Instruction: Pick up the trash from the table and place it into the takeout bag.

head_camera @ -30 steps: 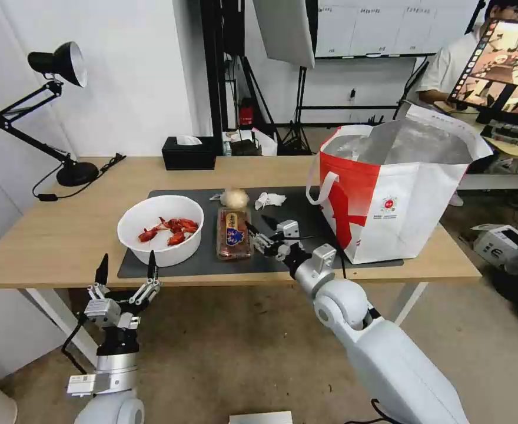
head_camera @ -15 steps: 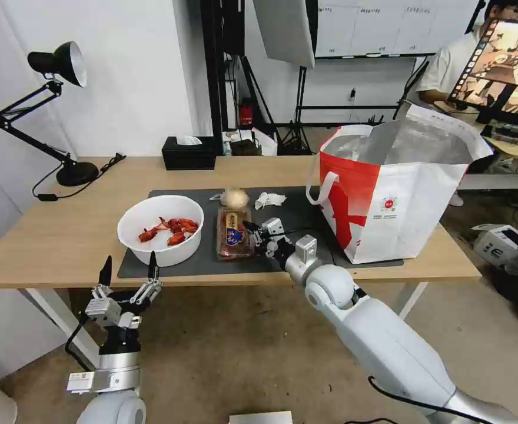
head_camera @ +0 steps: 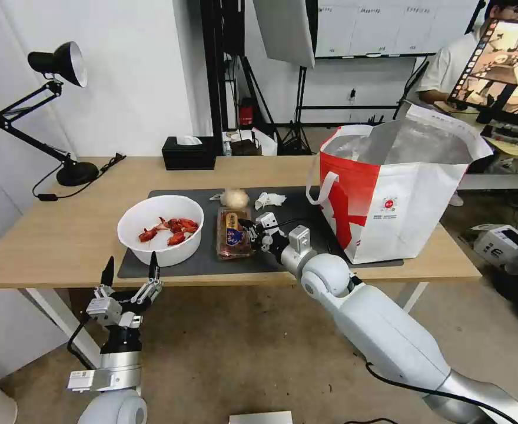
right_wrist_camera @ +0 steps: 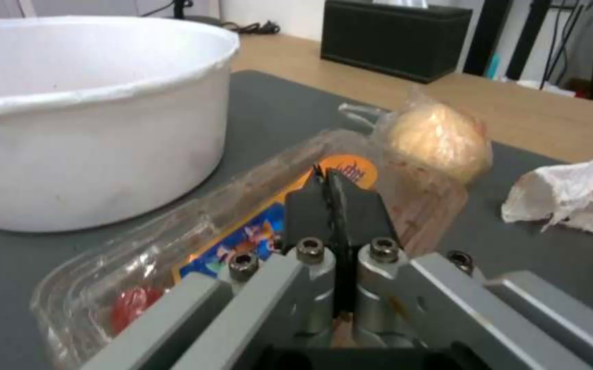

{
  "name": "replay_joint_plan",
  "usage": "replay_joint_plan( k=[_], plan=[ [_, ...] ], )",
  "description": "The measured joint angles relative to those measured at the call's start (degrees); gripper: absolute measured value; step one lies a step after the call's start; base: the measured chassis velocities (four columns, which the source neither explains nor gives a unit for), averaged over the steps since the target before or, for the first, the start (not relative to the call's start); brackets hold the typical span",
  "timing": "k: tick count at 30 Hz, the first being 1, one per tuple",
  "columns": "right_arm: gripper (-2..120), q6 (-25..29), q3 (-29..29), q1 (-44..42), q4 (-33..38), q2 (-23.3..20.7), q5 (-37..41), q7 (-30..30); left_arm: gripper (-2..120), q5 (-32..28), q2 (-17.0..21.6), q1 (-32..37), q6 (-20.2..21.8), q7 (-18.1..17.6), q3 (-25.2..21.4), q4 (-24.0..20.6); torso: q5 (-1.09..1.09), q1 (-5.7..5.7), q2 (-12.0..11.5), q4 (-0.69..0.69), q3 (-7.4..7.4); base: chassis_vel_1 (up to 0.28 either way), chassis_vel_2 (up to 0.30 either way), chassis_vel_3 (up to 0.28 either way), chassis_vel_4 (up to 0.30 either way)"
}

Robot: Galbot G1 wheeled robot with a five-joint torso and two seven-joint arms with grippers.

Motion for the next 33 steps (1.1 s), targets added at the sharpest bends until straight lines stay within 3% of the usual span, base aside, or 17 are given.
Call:
replay_joint_plan(
  k=[11, 33],
  plan=[
    [0, -4.19, 0.23, 0.09, 0.03, -0.16, -0.03, -0.94, 100, -2.95, -0.08, 0.02, 1.31, -0.07, 0.74, -0.87, 0.0, 0.0, 0.0, 0.0, 0.0, 0.0, 0.0, 0.0, 0.0],
    [0, -6.55, 0.22, 0.07, -0.42, -0.15, -0.06, -2.2, 100, -9.49, 0.51, 0.06, 4.26, -0.42, 2.12, -1.98, 0.0, -0.01, 0.0, 0.0, 0.0, 0.0, 0.0, 0.0, 0.0]
  ],
)
